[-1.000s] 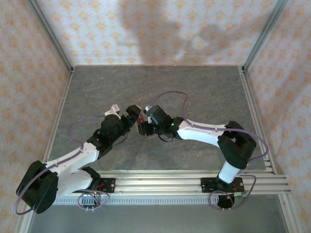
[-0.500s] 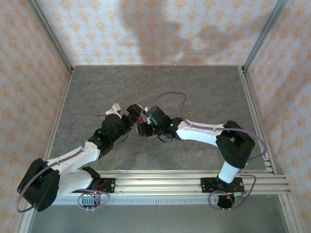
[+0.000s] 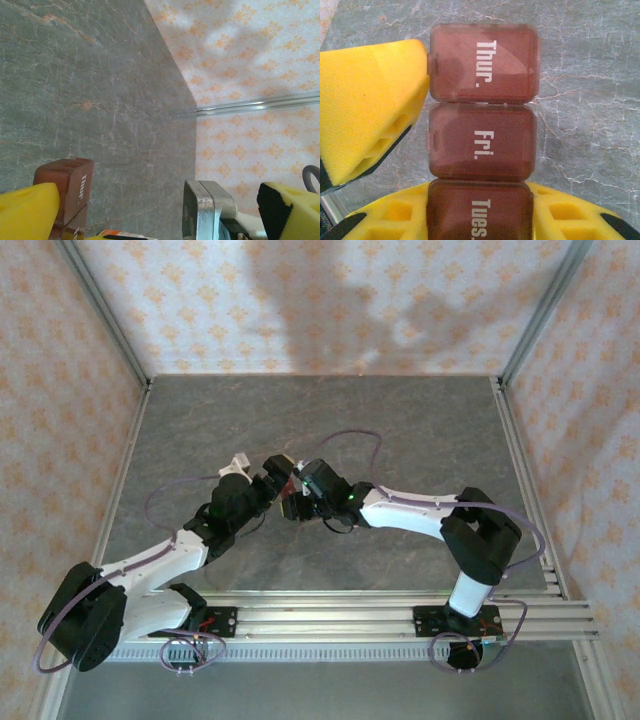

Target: Sort the pills into containers

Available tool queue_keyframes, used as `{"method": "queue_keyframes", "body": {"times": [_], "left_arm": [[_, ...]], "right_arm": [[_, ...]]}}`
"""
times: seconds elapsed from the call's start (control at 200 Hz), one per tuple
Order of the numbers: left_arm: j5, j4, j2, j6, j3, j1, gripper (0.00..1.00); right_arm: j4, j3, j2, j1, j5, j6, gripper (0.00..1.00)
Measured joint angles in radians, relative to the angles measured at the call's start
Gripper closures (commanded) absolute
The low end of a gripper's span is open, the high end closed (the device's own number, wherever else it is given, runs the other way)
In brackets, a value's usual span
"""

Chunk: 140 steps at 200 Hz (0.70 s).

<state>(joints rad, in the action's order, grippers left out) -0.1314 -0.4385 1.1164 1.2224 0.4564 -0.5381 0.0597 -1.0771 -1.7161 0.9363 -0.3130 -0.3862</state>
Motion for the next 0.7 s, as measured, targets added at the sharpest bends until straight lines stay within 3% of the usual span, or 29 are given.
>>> {"method": "queue_keyframes", "body": {"times": [0.536, 0.701], "left_arm": [[0.058, -0.022, 0.031, 0.015, 0.021, -0.025, 0.00], [0.055, -0.128, 0.031, 0.050, 0.020, -0.031, 0.00]], "right_arm": [[-0.004, -0.004, -0.015, 0.000, 0.025, -0.006, 0.61], [-0.006, -0.004, -0.015, 0.012, 0.012, -0.003, 0.61]]}}
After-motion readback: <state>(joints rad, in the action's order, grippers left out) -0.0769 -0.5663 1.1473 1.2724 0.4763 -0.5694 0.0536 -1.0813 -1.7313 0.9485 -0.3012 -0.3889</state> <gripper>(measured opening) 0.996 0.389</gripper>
